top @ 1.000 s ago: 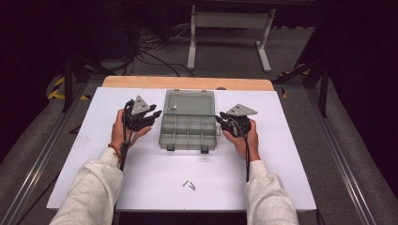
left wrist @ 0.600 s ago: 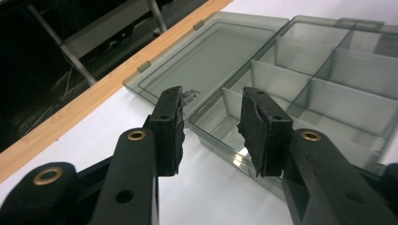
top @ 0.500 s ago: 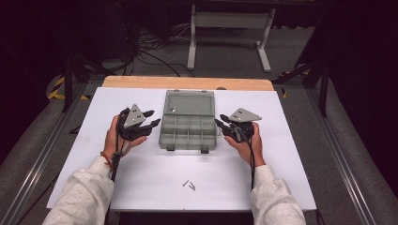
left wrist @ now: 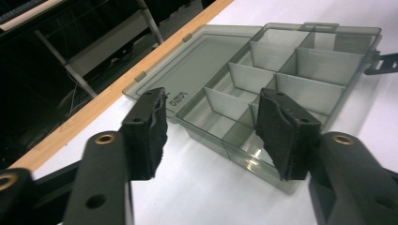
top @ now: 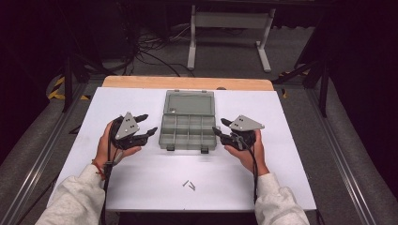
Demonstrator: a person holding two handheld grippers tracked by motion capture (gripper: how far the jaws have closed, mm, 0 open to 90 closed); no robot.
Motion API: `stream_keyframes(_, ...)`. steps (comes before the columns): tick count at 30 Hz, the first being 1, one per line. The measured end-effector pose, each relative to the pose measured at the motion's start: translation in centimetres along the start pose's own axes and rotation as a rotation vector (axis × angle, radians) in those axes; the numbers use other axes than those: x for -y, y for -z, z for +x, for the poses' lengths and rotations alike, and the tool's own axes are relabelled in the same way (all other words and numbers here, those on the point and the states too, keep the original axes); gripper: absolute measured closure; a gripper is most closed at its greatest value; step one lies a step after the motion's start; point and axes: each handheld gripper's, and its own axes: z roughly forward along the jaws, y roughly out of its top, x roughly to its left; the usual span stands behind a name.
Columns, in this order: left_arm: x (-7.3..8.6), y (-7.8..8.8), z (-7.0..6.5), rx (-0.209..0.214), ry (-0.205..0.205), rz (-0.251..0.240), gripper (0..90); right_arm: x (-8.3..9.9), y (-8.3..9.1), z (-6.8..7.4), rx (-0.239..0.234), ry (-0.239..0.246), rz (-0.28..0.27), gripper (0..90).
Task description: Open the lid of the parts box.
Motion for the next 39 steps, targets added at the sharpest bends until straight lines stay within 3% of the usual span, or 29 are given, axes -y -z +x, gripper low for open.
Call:
stream_keyframes(6,0.4,0.8,-0.6,-0.028,-0.03,0.006,32.0,0.3,1.1,0.7,-0.028,-0.011,-0.009,42.9)
stream_keyframes(11,1.1,1.3,-1.0,-0.005,-0.01,-0.006,26.0,0.5,1.9,1.2,-0.02,0.022,0.001,37.5)
stream_keyframes(16,1.8,2.0,-1.2,0.011,0.021,-0.017,19.6,0.8,2.4,1.6,0.001,0.019,0.006,26.6)
stream_keyframes(19,2.1,2.4,-1.5,0.002,0.015,-0.014,15.4,1.0,2.7,1.7,0.007,0.019,0.014,21.0)
stream_keyframes(25,3.1,3.2,-2.2,0.022,0.027,-0.019,10.5,1.2,3.6,2.0,0.012,0.014,-0.003,17.7)
stream_keyframes(32,4.3,4.0,-2.5,0.059,0.075,-0.034,6.3,1.8,4.2,2.5,0.018,0.017,-0.001,17.1)
stream_keyframes(39,5.5,5.0,-2.9,0.075,0.075,-0.019,5.0,2.3,4.7,3.2,0.008,0.038,0.017,17.3)
